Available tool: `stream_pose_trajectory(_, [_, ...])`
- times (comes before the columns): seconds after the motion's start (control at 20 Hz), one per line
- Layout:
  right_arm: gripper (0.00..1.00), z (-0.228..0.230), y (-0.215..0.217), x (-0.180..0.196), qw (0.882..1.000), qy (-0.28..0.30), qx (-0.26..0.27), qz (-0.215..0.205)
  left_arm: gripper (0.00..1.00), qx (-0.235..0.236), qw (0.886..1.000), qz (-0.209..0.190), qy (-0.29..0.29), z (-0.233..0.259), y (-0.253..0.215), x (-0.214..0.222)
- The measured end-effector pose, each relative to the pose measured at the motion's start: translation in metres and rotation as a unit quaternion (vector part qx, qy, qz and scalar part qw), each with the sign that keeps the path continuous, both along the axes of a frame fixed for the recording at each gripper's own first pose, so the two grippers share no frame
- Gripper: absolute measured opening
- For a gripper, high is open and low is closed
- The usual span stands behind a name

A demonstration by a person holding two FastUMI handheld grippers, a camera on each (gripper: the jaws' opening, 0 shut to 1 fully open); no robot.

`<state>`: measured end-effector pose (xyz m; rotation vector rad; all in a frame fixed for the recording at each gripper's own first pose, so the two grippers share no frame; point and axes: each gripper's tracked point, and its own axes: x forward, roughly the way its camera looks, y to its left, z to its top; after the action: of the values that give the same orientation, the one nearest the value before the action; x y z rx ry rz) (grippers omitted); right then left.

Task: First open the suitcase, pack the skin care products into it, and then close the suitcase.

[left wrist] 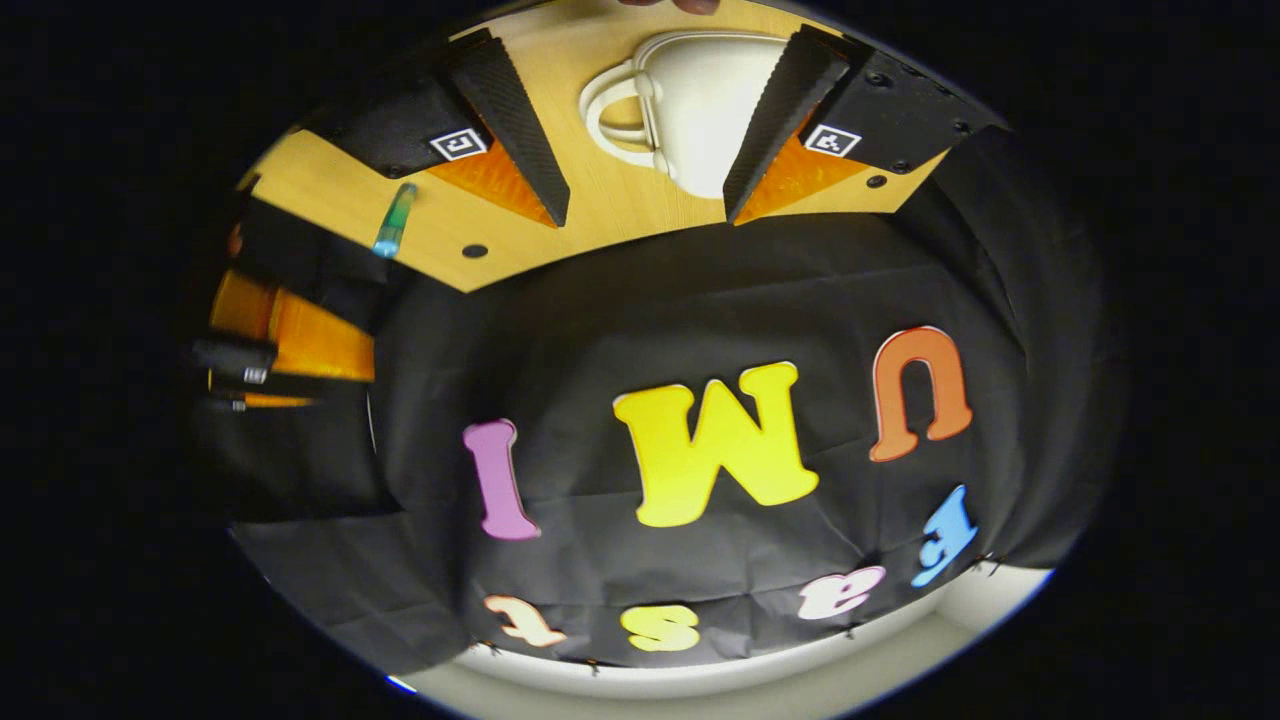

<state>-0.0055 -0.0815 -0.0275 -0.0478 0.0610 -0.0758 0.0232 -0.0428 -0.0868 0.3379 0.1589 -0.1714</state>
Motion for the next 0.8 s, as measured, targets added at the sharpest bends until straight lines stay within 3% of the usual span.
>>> stream_pose_trajectory(0.15, [0.79,-0.012,-0.028,-0.003,1.000,0.012,-0.001,-0.019,0.99,0.090,0.995,-0.031,0.031,-0.041,-0.003,0.009])
stream_pose_trajectory(0.45, [0.79,-0.024,-0.061,-0.002,0.999,0.025,0.006,-0.033,0.98,0.185,0.976,-0.048,0.104,-0.114,-0.008,0.019])
stream_pose_trajectory(0.7, [0.79,-0.027,-0.083,0.001,0.999,0.023,0.000,-0.032,0.94,0.272,0.950,-0.031,0.153,-0.160,0.007,0.031])
stream_pose_trajectory(0.8, [0.80,-0.027,-0.093,0.003,0.999,0.019,0.000,-0.032,0.87,0.301,0.938,-0.028,0.169,-0.169,0.016,0.041])
